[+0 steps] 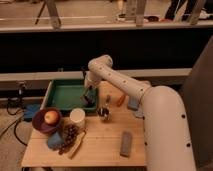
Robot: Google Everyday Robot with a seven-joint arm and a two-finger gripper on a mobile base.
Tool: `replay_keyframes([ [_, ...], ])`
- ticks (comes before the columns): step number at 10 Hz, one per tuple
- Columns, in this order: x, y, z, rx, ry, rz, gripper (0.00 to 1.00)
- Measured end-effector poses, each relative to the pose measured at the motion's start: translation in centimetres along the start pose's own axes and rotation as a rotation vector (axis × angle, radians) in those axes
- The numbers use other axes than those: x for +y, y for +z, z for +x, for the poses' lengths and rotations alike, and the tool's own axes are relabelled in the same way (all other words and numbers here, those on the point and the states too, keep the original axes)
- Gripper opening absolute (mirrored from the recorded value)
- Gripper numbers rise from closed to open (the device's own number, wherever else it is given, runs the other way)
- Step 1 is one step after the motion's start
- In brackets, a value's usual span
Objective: Wipe tray with brush
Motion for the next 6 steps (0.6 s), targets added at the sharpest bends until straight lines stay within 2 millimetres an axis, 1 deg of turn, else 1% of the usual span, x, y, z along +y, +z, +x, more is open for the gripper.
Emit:
replay_keyframes([
  [2, 0.0, 1.2, 2.4, 0.007, 0.004, -0.006, 0.00],
  [4, -0.7, 2.4, 4.3, 0.009, 0.003, -0.008, 0.00],
  [6, -1.1, 3.3, 6.0, 0.009, 0.003, -0.012, 0.00],
])
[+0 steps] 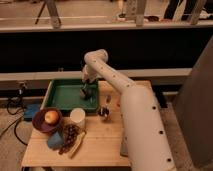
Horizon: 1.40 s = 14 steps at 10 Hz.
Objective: Wipe tray with brush
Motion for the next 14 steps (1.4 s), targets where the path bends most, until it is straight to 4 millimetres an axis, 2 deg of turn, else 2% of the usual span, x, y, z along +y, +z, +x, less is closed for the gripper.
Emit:
replay_keyframes([
  [3, -2.5, 1.7, 1.0, -0.022, -0.001, 0.046, 0.00],
  [5, -4.3, 2.2, -0.5, -0.049, -0.011, 0.109, 0.00],
  [9, -7.6, 0.9, -4.6, -0.080, -0.083, 0.176, 0.00],
  [10, -7.6, 0.6, -5.2, -0.086, -0.097, 0.176, 0.00],
  [12, -6.5, -0.2, -6.5, -0.092, -0.109, 0.164, 0.00],
  [14, -4.0, -1.0, -6.6, -0.067, -0.100, 0.152, 0.00],
])
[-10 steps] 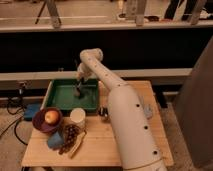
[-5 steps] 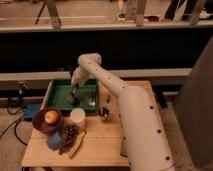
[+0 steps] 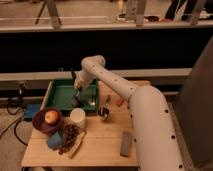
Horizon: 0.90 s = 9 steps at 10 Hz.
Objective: Wipe tray with brush
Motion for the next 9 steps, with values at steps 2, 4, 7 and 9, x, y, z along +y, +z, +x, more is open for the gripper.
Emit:
replay_keyframes([
  [2, 2.2, -1.1, 0.4, 0.031, 0.014, -0.016, 0.00],
  [4, 2.7, -1.2, 1.6, 0.053, 0.021, -0.033, 0.00],
  [7, 2.7, -0.4, 5.1, 0.086, 0.028, -0.050, 0.00],
  [9, 2.6, 0.2, 7.0, 0.100, 0.031, -0.060, 0.00],
])
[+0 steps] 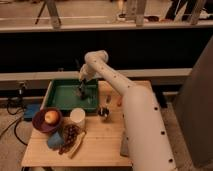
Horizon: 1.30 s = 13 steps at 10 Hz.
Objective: Wipe tray with brush
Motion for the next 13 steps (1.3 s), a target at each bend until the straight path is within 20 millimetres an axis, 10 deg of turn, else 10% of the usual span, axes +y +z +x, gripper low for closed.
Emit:
replay_keyframes([
  [5, -2.9, 2.5, -0.5, -0.057, 0.009, 0.066, 0.00],
  [10, -2.9, -0.7, -7.3, -0.074, 0.009, 0.129, 0.00],
  [13, -0.4, -2.6, -8.0, -0.039, 0.024, 0.098, 0.00],
])
